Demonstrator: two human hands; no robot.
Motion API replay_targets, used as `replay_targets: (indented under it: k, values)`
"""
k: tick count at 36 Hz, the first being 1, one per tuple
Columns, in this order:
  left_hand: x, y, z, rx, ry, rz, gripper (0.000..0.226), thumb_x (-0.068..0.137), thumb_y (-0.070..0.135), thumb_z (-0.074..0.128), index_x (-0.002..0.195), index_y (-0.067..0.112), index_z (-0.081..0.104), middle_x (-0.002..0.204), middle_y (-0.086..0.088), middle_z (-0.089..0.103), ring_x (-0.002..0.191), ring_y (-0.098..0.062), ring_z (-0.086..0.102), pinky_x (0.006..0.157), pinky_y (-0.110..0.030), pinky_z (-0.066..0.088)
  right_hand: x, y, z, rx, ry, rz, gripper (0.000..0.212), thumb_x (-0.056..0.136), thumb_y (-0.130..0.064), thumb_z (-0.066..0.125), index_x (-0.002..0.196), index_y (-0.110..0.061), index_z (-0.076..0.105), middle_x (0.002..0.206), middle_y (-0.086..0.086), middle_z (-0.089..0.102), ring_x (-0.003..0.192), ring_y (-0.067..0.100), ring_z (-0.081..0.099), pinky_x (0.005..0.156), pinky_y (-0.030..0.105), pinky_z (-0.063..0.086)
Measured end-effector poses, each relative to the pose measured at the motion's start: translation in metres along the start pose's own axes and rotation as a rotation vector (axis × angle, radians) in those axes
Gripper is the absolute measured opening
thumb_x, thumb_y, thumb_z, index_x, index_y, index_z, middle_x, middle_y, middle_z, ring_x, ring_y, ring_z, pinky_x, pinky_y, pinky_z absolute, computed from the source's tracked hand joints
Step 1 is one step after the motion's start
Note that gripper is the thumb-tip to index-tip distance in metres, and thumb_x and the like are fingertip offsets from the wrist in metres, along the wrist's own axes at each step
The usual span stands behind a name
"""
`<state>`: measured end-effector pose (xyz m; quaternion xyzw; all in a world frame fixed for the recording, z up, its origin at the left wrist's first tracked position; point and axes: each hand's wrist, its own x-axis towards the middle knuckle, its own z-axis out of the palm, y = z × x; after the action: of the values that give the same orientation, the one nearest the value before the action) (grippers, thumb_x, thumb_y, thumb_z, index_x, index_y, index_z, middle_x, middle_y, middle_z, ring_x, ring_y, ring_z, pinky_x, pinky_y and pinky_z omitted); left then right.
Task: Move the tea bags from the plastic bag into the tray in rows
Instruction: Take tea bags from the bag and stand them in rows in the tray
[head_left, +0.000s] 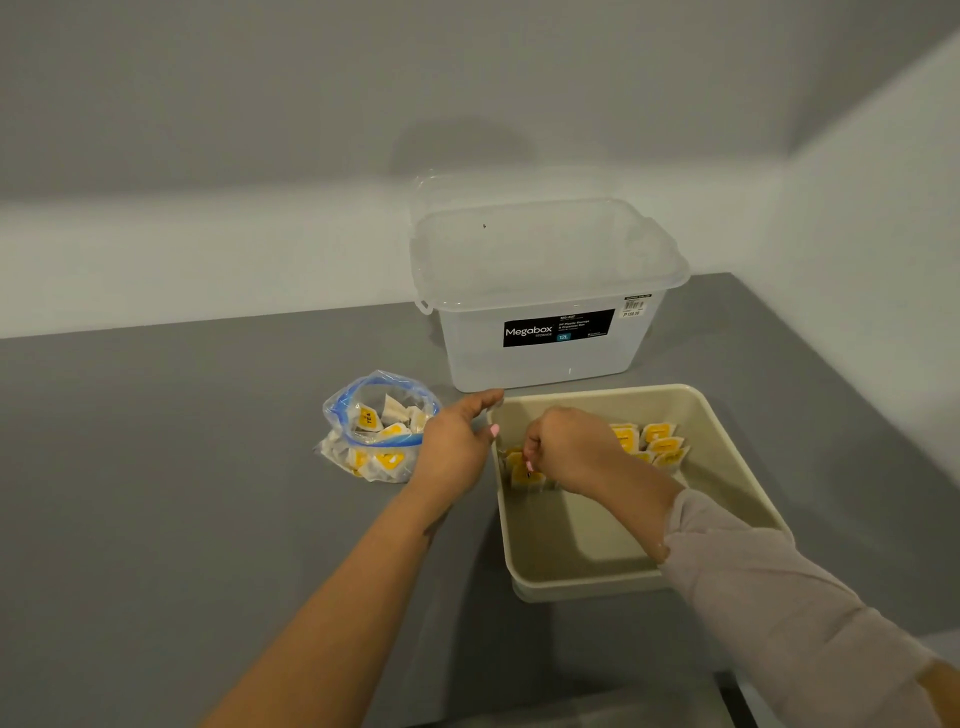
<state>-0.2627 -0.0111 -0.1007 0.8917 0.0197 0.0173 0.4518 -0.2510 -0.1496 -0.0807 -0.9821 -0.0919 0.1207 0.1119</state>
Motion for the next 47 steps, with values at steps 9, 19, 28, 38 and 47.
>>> replay_targets:
  k: [9, 19, 28, 38, 47]
  values:
    - [0.0, 0.003, -0.001, 0.026, -0.004, -0.025, 0.043, 0.092, 0.013, 0.058, 0.132, 0.028, 0.051, 0.134, -0.001, 0.055, 0.122, -0.018, 0.052, 0.094, -0.026, 0.043, 0.002, 0.003, 0.013, 0.0, 0.05, 0.003, 0.019, 0.09, -0.023, 0.06, 0.104, -0.021, 0.072, 0.099, 0.002, 0.067, 0.086, 0.019, 0.059, 0.072, 0.026, 0.044]
    - [-0.001, 0.006, -0.003, 0.036, -0.013, -0.041, 0.043, 0.092, 0.015, 0.058, 0.133, 0.027, 0.051, 0.134, -0.002, 0.055, 0.122, -0.02, 0.052, 0.097, -0.031, 0.045, 0.006, 0.002, 0.012, 0.017, 0.028, 0.035, 0.018, 0.089, -0.02, 0.06, 0.103, -0.021, 0.072, 0.098, 0.002, 0.066, 0.084, 0.018, 0.06, 0.077, 0.028, 0.051]
    - [-0.001, 0.006, -0.003, 0.01, -0.016, -0.041, 0.041, 0.092, 0.013, 0.058, 0.13, 0.027, 0.054, 0.133, -0.003, 0.056, 0.122, -0.018, 0.052, 0.095, -0.027, 0.044, 0.007, 0.0, 0.012, 0.065, 0.028, 0.055, 0.012, 0.088, -0.02, 0.061, 0.092, -0.023, 0.072, 0.091, 0.0, 0.067, 0.08, 0.017, 0.063, 0.076, 0.028, 0.054]
    - [-0.002, 0.002, -0.003, -0.013, -0.008, -0.002, 0.034, 0.091, 0.012, 0.06, 0.122, 0.027, 0.06, 0.131, -0.003, 0.058, 0.124, -0.017, 0.05, 0.09, -0.022, 0.041, 0.01, 0.004, -0.001, 0.068, 0.023, -0.002, 0.004, 0.086, -0.024, 0.066, 0.083, -0.024, 0.067, 0.091, -0.003, 0.068, 0.086, 0.016, 0.062, 0.077, 0.028, 0.049]
    - [-0.003, 0.005, -0.016, -0.02, 0.049, 0.087, 0.024, 0.088, 0.013, 0.064, 0.11, 0.021, 0.066, 0.12, 0.002, 0.064, 0.112, -0.009, 0.055, 0.087, -0.013, 0.038, 0.006, 0.003, -0.015, 0.157, 0.187, -0.098, 0.012, 0.086, -0.031, 0.063, 0.089, -0.022, 0.057, 0.069, -0.008, 0.055, 0.065, 0.011, 0.052, 0.056, 0.023, 0.038]
